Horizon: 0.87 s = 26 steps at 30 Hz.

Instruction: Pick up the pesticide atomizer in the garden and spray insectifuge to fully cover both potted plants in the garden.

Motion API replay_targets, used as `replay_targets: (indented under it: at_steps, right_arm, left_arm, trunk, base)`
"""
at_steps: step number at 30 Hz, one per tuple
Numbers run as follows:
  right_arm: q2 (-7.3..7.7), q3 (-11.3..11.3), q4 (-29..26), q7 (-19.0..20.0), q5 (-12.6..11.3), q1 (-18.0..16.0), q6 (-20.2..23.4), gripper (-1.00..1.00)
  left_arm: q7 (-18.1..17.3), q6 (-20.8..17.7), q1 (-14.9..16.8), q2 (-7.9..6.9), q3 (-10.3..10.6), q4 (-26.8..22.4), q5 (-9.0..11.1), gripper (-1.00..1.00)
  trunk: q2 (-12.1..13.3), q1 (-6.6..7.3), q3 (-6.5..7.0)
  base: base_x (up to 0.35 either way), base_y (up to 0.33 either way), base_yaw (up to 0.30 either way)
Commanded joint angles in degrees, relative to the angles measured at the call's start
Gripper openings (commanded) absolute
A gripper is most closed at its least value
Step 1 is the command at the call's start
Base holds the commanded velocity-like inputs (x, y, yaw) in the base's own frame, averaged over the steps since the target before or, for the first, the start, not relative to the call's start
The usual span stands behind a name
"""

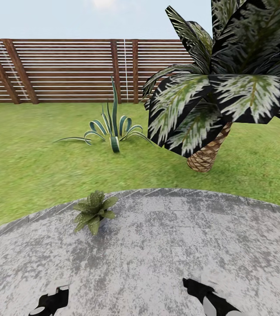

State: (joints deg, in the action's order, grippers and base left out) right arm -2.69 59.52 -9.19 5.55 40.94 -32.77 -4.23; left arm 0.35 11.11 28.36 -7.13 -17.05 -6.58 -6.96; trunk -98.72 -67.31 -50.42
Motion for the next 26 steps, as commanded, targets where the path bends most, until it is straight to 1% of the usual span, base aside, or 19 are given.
replay_targets:
  at_steps: [1, 5, 15, 19, 26]
  right_arm:
    - [-0.07, 0.51, 0.60, 0.29, 0.34, -0.02, -0.08, 1.00]
    - [-0.04, 0.51, 1.75, 0.25, 0.29, -0.01, -0.08, 1.00]
    - [-0.04, 0.51, 1.89, 0.25, 0.28, -0.04, -0.08, 1.00]
    - [-0.04, 0.51, 1.87, 0.25, 0.28, -0.03, -0.08, 1.00]
    - [-0.04, 0.51, 1.89, 0.25, 0.28, -0.04, -0.08, 1.00]
  left_arm:
    - [0.02, 0.23, 0.04, 0.01, -0.44, 0.07, -0.60, -1.00]
    - [0.03, 0.23, 0.09, 0.00, -0.44, 0.07, -0.60, -1.00]
    - [0.09, 0.23, 0.05, 0.03, -0.38, 0.07, -0.60, -1.00]
    - [0.09, 0.23, 0.06, 0.90, -0.35, 0.01, -0.61, -1.00]
    - [0.08, 0.23, 0.11, 1.14, -0.35, 0.01, -0.64, -1.00]
  trunk:
    - [-0.02, 0.01, -0.04]
    - [-0.02, 0.01, -0.04]
    - [-0.02, 0.01, -0.04]
    - [-0.02, 0.01, -0.04]
    - [-0.02, 0.01, -0.04]
  base:
    - [0.000, 0.000, 0.000]
    - [0.000, 0.000, 0.000]
    - [0.000, 0.000, 0.000]
    - [0.000, 0.000, 0.000]
    - [0.000, 0.000, 0.000]
